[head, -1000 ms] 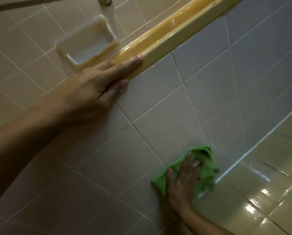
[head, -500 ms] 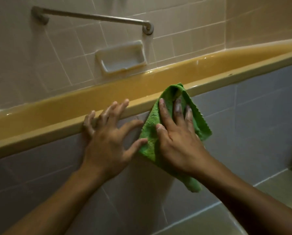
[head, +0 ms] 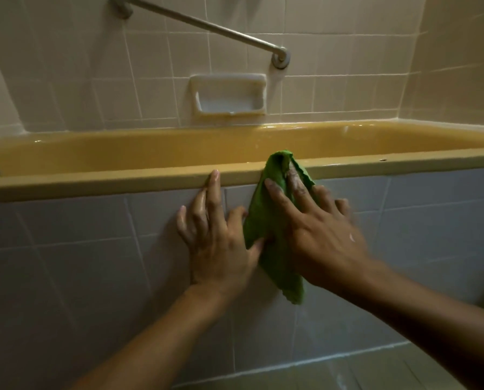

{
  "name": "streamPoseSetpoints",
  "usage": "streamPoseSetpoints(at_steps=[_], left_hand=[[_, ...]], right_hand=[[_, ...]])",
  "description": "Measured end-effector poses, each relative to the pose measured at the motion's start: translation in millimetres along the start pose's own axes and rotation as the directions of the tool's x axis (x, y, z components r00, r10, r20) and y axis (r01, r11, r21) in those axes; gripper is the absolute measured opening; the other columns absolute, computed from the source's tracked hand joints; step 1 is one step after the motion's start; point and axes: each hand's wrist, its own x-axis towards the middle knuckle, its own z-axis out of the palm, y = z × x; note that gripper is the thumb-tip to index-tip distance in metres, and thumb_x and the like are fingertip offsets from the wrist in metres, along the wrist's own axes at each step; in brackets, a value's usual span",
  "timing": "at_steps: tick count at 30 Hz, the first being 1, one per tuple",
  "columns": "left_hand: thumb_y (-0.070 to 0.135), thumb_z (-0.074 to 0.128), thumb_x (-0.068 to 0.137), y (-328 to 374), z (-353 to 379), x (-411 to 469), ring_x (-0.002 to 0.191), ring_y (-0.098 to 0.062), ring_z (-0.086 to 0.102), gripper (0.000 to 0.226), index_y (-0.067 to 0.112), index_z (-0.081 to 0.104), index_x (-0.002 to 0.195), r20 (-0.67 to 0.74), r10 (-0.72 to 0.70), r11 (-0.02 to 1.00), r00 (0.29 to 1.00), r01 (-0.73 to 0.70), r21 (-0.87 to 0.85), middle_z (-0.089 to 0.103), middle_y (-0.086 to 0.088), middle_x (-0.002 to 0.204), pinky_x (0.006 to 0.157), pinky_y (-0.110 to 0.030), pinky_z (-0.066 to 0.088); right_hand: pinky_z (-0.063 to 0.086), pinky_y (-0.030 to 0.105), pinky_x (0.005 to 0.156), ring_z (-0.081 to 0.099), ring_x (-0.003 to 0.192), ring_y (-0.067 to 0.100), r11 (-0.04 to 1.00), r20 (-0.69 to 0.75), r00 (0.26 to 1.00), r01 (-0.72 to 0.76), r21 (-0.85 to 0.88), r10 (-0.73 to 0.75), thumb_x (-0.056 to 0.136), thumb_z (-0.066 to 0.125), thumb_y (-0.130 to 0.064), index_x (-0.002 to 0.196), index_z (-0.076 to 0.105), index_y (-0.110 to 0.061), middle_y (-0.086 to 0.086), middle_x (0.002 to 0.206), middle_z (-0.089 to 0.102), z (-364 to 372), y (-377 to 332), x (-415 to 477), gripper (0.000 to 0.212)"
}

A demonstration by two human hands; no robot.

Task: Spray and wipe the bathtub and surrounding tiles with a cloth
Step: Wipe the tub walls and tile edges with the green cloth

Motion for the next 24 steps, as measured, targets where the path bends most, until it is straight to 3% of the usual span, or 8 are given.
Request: streamPoseSetpoints(at_steps=[3, 7, 10, 13, 15, 18, 24], left_hand=[[0.046, 0.080, 0.073, 20, 5, -5, 0.115, -0.034, 0.037, 0.038, 0.026, 0.071, 0.103, -0.049, -0.172, 0.985, 0.984, 0.172, -0.014, 0.044, -0.012, 0.132, 0.089, -0.046, 0.026], [0.033, 0.077, 0.080, 29, 10, 0, 0.097, -0.027, 0.034, 0.010, 0.029, 0.070, 0.084, -0.069, -0.311, 0.949, 0.948, 0.307, -0.067, 0.042, -0.003, 0.104, 0.078, -0.037, 0.016], [0.029, 0.073, 0.083, 25, 2, -1, 0.095, -0.028, 0.037, 0.007, 0.027, 0.067, 0.080, -0.109, -0.308, 0.951, 0.945, 0.304, -0.058, 0.043, -0.003, 0.102, 0.076, -0.040, 0.023], [0.026, 0.070, 0.085, 7, -15, 9, 0.091, -0.031, 0.042, 0.006, 0.022, 0.067, 0.083, -0.201, -0.324, 0.946, 0.924, 0.318, -0.063, 0.043, -0.006, 0.097, 0.074, -0.042, 0.035], [0.021, 0.072, 0.086, -5, -25, 18, 0.086, -0.029, 0.046, 0.003, 0.019, 0.069, 0.086, -0.242, -0.332, 0.943, 0.912, 0.316, -0.102, 0.042, -0.004, 0.094, 0.067, -0.037, 0.038], [0.017, 0.073, 0.089, -3, -29, 23, 0.076, -0.026, 0.054, 0.006, 0.022, 0.070, 0.092, -0.241, -0.361, 0.931, 0.901, 0.331, -0.156, 0.047, 0.000, 0.092, 0.059, -0.029, 0.034], [0.000, 0.069, 0.087, 23, -1, 20, 0.086, -0.019, 0.052, 0.017, 0.010, 0.060, 0.098, -0.345, -0.552, 0.818, 0.759, 0.412, -0.403, 0.057, -0.009, 0.097, 0.072, -0.019, 0.031]], right_hand=[[0.024, 0.044, 0.107, 0.003, 0.144, 0.031, 0.999, -0.014, 0.999, 0.034, 0.004, -0.034, 0.102, 0.033, -0.050, 0.150, -0.032, -0.044, -0.001, 0.167, -0.022, -4, 1, 3, 0.081], [0.028, 0.045, 0.103, 0.010, 0.144, 0.033, 0.998, -0.048, 0.996, 0.070, -0.003, -0.070, 0.102, 0.023, -0.045, 0.153, -0.025, -0.045, 0.000, 0.168, -0.020, -2, 11, 5, 0.070], [0.029, 0.050, 0.099, 0.019, 0.142, 0.035, 0.989, -0.082, 0.989, 0.118, -0.090, -0.125, 0.095, 0.020, -0.047, 0.157, -0.009, -0.047, 0.000, 0.170, -0.002, -5, 23, 7, 0.069], [0.018, 0.060, 0.108, 0.014, 0.151, 0.037, 0.974, -0.093, 0.981, 0.154, -0.169, -0.171, 0.099, 0.026, -0.047, 0.159, 0.001, -0.046, 0.001, 0.170, 0.011, -12, 34, 14, 0.065], [0.011, 0.063, 0.110, 0.007, 0.155, 0.036, 0.957, -0.097, 0.969, 0.205, -0.203, -0.228, 0.100, 0.029, -0.047, 0.160, 0.001, -0.044, 0.000, 0.170, 0.009, -13, 37, 21, 0.066], [0.013, 0.063, 0.112, 0.007, 0.156, 0.034, 0.945, -0.119, 0.951, 0.259, -0.201, -0.286, 0.099, 0.029, -0.050, 0.161, 0.003, -0.041, 0.000, 0.170, 0.008, -11, 40, 27, 0.068], [0.024, 0.060, 0.109, 0.023, 0.152, 0.036, 0.924, -0.084, 0.927, 0.350, -0.155, -0.366, 0.096, 0.033, -0.046, 0.161, 0.012, -0.039, 0.004, 0.168, 0.016, -19, 49, 36, 0.068]])
